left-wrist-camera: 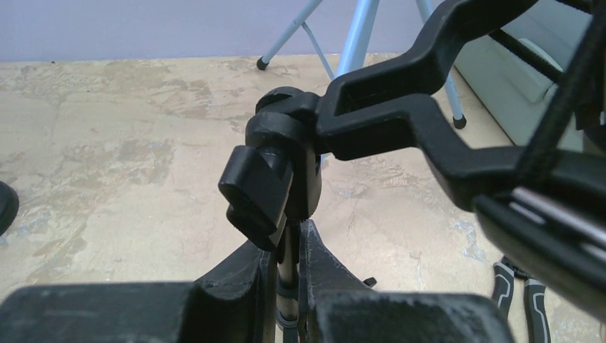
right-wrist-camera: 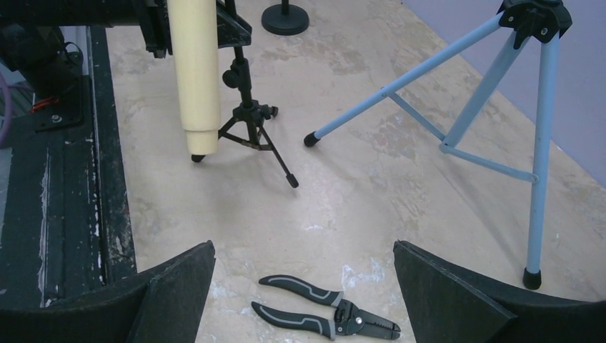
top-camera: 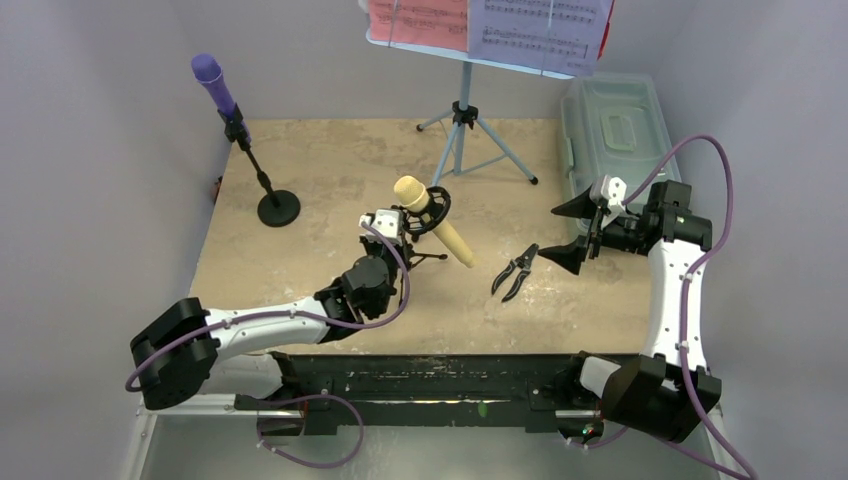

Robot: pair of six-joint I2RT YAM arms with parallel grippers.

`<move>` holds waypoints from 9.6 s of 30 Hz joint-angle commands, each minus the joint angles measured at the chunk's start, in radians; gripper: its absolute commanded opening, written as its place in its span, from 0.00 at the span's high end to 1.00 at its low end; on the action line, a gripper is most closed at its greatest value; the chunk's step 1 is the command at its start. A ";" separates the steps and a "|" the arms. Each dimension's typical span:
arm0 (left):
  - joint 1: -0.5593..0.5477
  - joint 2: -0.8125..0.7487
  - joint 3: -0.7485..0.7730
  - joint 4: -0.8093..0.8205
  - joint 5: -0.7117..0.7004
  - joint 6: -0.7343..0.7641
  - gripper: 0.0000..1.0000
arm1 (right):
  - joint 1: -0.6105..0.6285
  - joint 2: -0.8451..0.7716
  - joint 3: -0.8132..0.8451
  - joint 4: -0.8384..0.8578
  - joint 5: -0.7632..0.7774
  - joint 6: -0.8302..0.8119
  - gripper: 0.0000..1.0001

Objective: Pack up the instrument practice props
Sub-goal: Place the microphone stand with the microphone at the center of the board, then remove the microphone from the microphone stand, then place the microphone at the center of the board.

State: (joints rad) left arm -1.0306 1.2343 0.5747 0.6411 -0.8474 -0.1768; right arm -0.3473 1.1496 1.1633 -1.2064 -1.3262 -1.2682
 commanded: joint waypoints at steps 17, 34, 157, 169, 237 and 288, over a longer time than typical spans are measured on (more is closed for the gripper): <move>-0.023 0.006 0.012 -0.057 0.166 -0.080 0.44 | -0.003 -0.008 -0.022 0.061 -0.002 0.053 0.01; -0.022 -0.291 0.112 -0.519 0.696 0.067 0.13 | -0.003 -0.004 -0.031 0.068 0.005 0.049 0.01; -0.002 -0.126 0.511 -0.358 0.254 -0.356 1.00 | -0.003 -0.022 -0.048 0.096 0.022 0.066 0.01; 0.012 -0.158 0.569 -0.387 0.239 -0.295 1.00 | -0.003 -0.023 -0.048 0.096 0.022 0.067 0.01; 0.015 -0.525 0.581 -0.725 0.440 -0.089 1.00 | -0.003 -0.014 -0.065 0.135 0.019 0.105 0.01; -0.166 -0.044 -0.216 0.704 0.544 -0.203 1.00 | 0.334 0.005 -0.306 0.261 -0.051 -0.020 0.01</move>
State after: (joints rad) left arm -1.1748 1.1362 0.3531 1.1252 -0.2062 -0.3996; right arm -0.0639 1.1450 0.8707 -1.0073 -1.3533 -1.3033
